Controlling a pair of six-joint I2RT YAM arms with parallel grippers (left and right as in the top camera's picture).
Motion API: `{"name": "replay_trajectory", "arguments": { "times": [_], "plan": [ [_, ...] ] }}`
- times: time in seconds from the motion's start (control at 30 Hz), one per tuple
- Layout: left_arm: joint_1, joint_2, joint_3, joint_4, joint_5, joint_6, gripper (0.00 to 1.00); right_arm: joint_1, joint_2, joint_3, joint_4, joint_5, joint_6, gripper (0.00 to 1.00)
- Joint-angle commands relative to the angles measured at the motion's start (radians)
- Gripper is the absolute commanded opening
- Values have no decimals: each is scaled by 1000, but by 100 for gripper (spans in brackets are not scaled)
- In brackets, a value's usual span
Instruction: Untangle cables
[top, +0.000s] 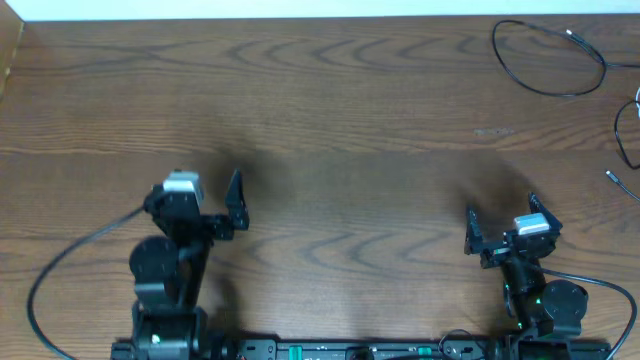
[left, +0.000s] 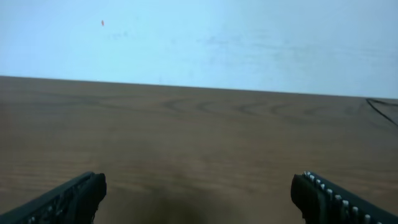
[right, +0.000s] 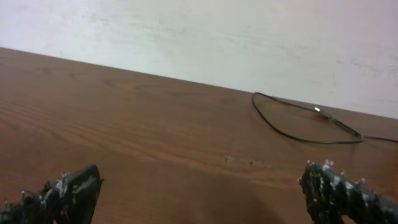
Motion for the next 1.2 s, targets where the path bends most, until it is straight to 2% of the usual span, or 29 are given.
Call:
{"name": "replay_trajectory", "arguments": {
  "times": [0.0,0.17,0.33,0.53,0.63,1.17],
  "plan": [
    [6,-124,-105,6,-61,14,100,3,-5,-3,-3,4,4,99],
    [6,-234,-259,90,-80,13,100,3,-5,-3,-3,4,4,99],
    [6,-319,-338,94,-84,14,100,3,-5,-3,-3,4,4,99],
    [6,-384,-336,-68,-96,14,100,3,-5,-3,-3,4,4,99],
    [6,-431,-336,-64,-103,13,100,3,-5,-3,-3,4,4,99],
    [3,-420,-336,-70,-103,13,100,3,-5,-3,-3,4,4,99]
  ]
}}
